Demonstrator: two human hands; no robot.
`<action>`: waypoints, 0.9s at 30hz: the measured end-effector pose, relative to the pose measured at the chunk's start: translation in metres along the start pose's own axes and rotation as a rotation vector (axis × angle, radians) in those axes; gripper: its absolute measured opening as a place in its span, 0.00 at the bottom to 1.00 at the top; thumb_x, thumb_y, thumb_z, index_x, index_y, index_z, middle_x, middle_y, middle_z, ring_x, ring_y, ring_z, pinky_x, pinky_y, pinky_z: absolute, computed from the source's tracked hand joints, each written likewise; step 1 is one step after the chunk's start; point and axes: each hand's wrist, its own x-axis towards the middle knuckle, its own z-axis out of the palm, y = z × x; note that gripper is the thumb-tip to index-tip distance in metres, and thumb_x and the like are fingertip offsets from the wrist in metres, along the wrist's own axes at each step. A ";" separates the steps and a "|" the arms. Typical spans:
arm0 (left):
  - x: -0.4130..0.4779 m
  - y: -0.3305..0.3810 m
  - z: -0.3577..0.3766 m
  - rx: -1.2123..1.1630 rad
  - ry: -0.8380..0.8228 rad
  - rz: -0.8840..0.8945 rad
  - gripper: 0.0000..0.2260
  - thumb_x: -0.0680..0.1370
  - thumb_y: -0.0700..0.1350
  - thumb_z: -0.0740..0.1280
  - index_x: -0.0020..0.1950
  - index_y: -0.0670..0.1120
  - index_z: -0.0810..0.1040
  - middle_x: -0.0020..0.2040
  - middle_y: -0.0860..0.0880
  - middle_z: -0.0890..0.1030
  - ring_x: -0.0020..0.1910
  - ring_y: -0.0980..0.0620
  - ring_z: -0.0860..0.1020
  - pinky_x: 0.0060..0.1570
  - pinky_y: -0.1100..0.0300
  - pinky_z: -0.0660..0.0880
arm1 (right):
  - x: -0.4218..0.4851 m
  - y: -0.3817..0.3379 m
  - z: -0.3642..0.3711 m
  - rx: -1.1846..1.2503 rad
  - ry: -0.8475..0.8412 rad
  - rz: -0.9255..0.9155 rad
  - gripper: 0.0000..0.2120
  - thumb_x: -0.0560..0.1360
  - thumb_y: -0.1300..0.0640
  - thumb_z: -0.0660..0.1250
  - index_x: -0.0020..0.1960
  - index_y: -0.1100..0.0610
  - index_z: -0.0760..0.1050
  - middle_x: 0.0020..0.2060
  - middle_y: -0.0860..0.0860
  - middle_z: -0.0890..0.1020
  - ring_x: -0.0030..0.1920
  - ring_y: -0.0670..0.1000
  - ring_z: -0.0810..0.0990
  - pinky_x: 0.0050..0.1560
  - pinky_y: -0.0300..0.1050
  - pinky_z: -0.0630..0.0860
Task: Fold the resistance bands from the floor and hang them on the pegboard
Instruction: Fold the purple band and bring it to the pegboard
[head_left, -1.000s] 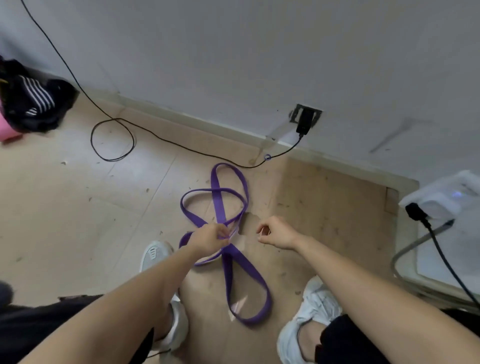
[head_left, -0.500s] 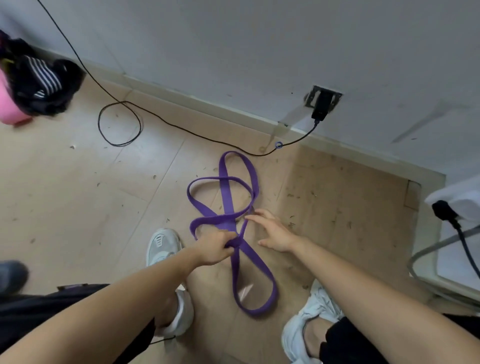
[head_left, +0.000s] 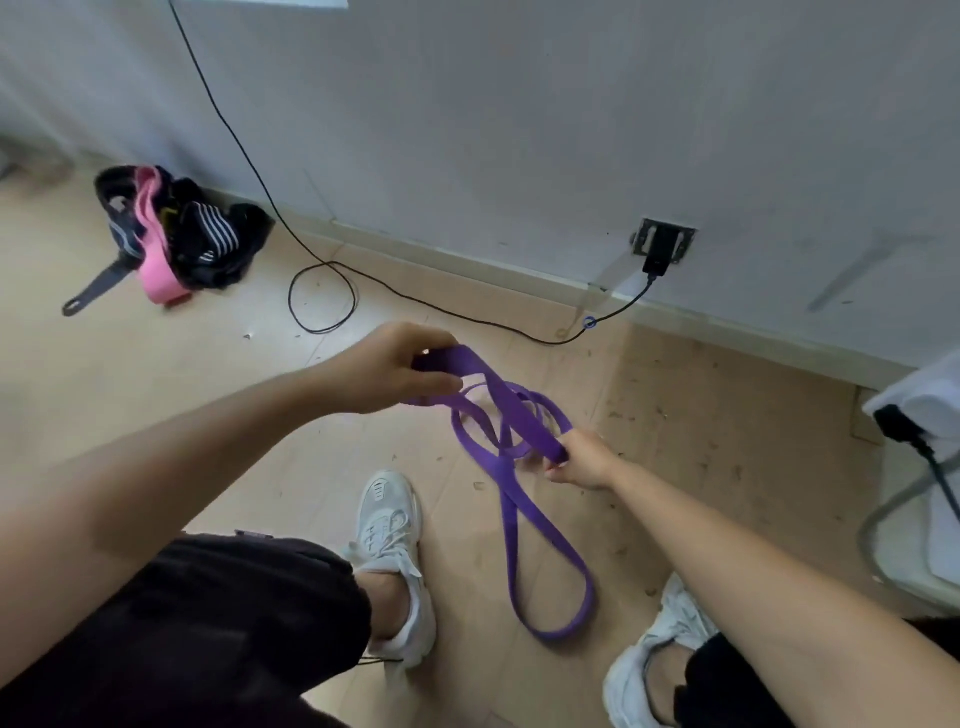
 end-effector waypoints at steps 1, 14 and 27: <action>-0.003 0.005 -0.010 0.011 0.046 -0.001 0.04 0.79 0.41 0.72 0.47 0.49 0.80 0.36 0.59 0.80 0.34 0.58 0.79 0.35 0.64 0.74 | -0.003 0.004 -0.001 0.013 0.006 0.007 0.04 0.68 0.53 0.74 0.36 0.48 0.79 0.39 0.45 0.84 0.44 0.49 0.83 0.52 0.50 0.80; -0.010 -0.010 -0.028 0.034 0.383 -0.146 0.05 0.78 0.41 0.72 0.52 0.50 0.82 0.40 0.50 0.84 0.36 0.51 0.85 0.38 0.54 0.83 | -0.035 -0.006 -0.094 0.231 0.410 0.101 0.10 0.78 0.67 0.61 0.55 0.61 0.80 0.45 0.57 0.83 0.41 0.60 0.83 0.23 0.44 0.78; 0.010 -0.046 0.040 0.442 0.203 -0.336 0.08 0.78 0.53 0.71 0.49 0.49 0.83 0.40 0.52 0.83 0.36 0.52 0.82 0.41 0.55 0.82 | -0.127 -0.113 -0.261 0.893 0.474 -0.266 0.08 0.76 0.55 0.71 0.48 0.58 0.75 0.41 0.54 0.79 0.38 0.50 0.81 0.34 0.38 0.80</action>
